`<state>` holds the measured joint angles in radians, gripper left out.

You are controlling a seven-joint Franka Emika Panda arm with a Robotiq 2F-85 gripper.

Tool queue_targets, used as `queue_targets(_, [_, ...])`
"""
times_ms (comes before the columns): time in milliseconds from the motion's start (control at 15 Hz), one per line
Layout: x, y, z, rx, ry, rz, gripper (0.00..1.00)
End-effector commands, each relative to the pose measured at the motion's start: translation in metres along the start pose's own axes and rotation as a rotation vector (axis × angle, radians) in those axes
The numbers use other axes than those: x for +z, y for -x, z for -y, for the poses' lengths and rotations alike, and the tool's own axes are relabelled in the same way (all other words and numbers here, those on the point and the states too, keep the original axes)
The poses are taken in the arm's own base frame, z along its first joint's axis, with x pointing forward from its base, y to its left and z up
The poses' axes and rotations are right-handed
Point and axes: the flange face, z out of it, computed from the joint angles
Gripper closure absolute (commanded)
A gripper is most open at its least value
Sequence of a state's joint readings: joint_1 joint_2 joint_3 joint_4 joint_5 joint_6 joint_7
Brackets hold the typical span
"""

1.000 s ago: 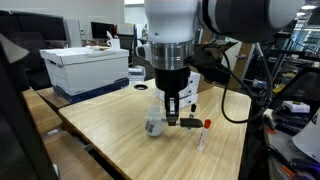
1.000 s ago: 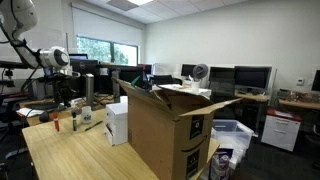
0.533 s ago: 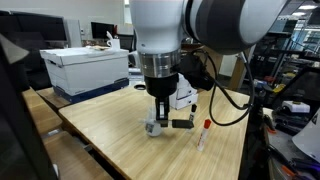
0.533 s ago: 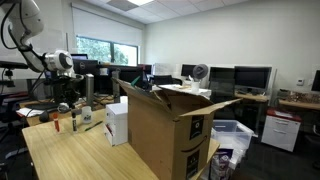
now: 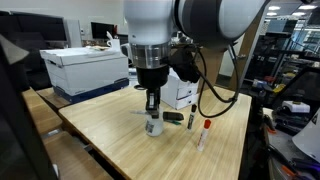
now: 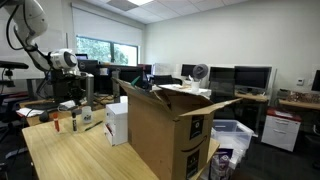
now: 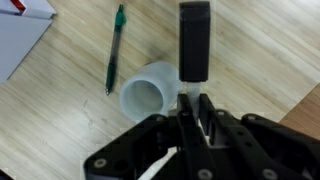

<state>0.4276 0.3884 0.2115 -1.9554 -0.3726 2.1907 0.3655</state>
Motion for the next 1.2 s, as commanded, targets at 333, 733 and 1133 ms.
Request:
queue_targets(333, [-0.004, -0.008, -0.017, -0.102, 0.140, -0.011, 0.93])
queue_targets(733, [0.004, -0.008, -0.017, -0.169, 0.184, 0.005, 0.93])
queue_targets(1133, [0.017, -0.009, -0.025, -0.211, 0.219, 0.037, 0.93])
